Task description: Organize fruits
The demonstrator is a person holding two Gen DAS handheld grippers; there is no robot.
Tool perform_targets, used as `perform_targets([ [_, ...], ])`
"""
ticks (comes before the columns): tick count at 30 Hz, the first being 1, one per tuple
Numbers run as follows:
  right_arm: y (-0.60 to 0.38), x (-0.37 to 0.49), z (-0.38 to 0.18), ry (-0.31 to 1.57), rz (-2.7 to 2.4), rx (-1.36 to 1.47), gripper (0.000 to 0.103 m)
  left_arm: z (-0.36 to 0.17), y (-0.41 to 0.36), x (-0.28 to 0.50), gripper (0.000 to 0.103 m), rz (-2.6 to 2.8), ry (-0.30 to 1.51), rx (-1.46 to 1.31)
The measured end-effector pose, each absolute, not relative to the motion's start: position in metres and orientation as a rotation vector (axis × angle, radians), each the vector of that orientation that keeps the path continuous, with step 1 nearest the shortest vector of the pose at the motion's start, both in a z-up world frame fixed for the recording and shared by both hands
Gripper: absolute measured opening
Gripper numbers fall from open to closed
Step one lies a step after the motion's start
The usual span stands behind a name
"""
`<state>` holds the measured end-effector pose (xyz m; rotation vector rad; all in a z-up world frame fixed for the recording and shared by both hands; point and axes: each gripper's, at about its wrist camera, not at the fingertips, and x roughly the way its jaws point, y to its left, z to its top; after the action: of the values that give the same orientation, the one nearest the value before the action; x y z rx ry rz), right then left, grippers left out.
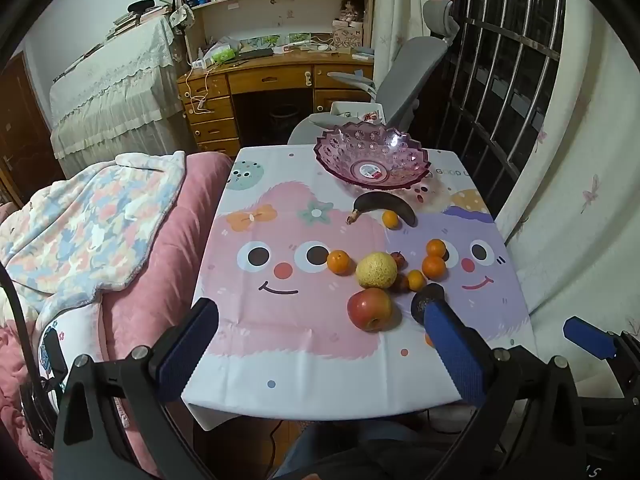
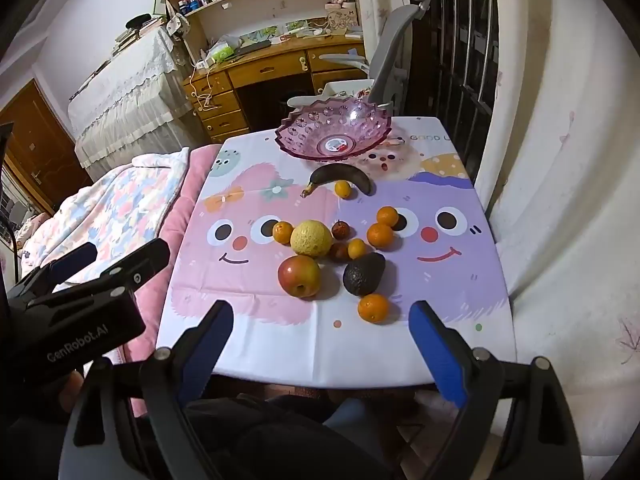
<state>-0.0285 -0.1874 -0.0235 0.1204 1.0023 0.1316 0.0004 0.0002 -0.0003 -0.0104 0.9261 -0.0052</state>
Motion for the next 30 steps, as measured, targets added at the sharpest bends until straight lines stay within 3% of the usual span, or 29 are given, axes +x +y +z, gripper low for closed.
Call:
perform_targets([
  [30,-0.177,-0.015,-0.032,1.036,0.142,0.118,0.090,-0.012,0.010,0.004,0.102,0.000,0.972,-0.030],
])
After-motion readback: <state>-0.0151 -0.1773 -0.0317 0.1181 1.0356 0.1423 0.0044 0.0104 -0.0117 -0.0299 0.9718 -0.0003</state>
